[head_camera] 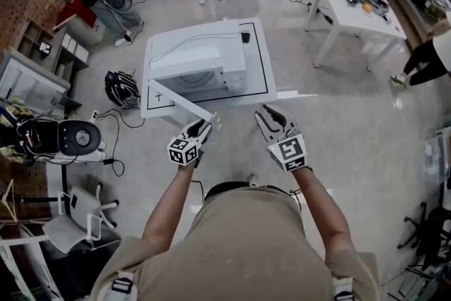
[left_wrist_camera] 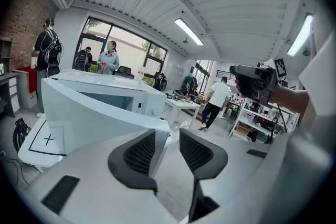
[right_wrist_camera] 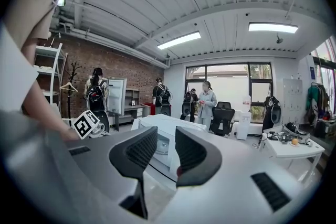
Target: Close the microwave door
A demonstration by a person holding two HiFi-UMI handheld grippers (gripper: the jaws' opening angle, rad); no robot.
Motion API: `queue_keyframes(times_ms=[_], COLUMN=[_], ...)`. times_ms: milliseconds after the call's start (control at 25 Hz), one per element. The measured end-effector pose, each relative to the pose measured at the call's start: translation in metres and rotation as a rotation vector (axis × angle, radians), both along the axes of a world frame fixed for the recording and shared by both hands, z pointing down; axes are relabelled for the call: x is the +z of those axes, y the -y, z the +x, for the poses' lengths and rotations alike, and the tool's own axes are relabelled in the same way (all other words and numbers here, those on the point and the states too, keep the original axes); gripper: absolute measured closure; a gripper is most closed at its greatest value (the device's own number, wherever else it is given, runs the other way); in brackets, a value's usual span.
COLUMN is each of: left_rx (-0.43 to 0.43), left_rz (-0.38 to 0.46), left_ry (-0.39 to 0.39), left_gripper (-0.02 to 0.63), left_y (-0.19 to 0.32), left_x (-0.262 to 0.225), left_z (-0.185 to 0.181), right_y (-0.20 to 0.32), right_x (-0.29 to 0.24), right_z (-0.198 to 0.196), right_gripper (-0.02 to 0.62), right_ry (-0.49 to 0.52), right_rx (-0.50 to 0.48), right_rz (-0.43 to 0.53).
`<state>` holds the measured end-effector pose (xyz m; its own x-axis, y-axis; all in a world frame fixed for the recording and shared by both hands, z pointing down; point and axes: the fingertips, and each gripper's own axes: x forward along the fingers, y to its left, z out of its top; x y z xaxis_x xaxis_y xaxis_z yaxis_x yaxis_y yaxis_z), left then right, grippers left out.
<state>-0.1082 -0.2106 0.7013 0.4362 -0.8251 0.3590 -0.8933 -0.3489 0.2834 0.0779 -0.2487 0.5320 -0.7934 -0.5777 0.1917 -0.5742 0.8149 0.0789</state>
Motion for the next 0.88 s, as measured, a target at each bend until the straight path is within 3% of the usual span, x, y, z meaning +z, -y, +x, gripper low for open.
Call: queue_keyframes(times_ms=[360,560,880], left_rx=[0.001,0.004,0.040], left_rz=[-0.005,0.009,0.014], left_ry=[-0.015,0.010,-0.010], left_gripper=[0.471,0.471,0.471], left_y=[0.043,0.069,0.105], left_x=[0.002,0.000,-0.005], left_z=[0.015,0.013,0.010], right_y=[0.034,0.047,0.062], right_x=[-0.004,-0.004,-0.004], right_z=[0.006,-0.002,-0.006], right_gripper=[0.483,0.483,0.483], right_ry=[0.009,0.009,-0.006], right_rx=[-0.004,0.016,0.072], right_rz=[0.013,0.001,-0.016])
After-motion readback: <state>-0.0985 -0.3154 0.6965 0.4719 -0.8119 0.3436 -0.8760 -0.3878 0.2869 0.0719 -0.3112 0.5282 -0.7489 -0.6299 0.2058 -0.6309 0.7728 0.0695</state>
